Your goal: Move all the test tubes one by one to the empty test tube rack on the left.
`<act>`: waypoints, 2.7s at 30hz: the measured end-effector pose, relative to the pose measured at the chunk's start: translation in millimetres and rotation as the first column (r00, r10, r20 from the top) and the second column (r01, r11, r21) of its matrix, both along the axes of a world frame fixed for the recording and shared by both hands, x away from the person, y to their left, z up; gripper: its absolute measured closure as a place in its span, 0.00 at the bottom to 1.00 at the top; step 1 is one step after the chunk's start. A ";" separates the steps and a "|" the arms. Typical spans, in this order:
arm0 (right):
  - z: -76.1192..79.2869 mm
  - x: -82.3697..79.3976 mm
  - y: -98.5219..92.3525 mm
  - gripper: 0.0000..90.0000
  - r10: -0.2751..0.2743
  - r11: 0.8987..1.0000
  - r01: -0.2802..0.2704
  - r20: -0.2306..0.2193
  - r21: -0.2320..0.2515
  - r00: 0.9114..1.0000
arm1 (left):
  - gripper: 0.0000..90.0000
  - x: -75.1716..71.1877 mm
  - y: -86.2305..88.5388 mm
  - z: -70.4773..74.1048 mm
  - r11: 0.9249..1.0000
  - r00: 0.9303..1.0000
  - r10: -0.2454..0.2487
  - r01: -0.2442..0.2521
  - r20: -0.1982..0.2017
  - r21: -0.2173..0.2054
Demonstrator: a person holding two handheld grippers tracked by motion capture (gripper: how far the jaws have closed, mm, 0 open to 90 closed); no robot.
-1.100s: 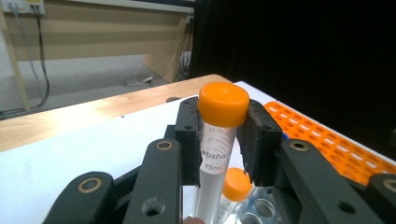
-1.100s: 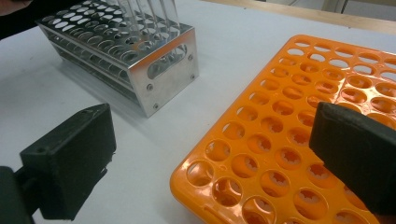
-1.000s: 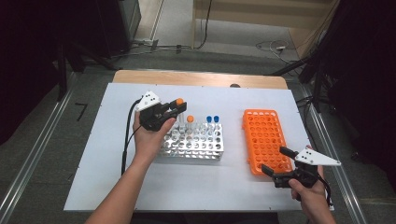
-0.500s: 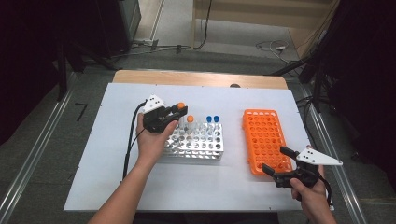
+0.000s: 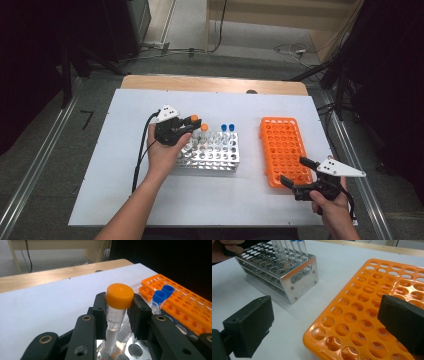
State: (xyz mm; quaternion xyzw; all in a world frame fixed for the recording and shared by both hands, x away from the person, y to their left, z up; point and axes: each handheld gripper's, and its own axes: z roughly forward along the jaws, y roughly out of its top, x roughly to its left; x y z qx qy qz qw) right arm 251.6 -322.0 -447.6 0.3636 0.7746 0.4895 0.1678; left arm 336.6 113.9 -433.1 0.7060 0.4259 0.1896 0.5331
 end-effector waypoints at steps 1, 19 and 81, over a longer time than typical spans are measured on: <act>-0.2 0.2 0.0 0.00 0.001 1.000 -0.001 0.000 -0.001 1.000 | 0.73 -0.8 -0.3 0.3 1.000 1.000 0.004 -0.004 -0.003 0.004; -1.1 1.4 -0.9 0.00 -0.004 1.000 0.004 -0.001 -0.001 1.000 | 0.28 -23.2 11.3 14.3 0.996 0.998 -0.051 0.054 0.048 -0.072; -10.5 7.7 -10.3 0.00 -0.037 0.999 0.037 0.013 -0.012 0.999 | 0.00 -152.7 97.1 -11.0 0.994 0.993 -0.045 0.055 0.109 -0.096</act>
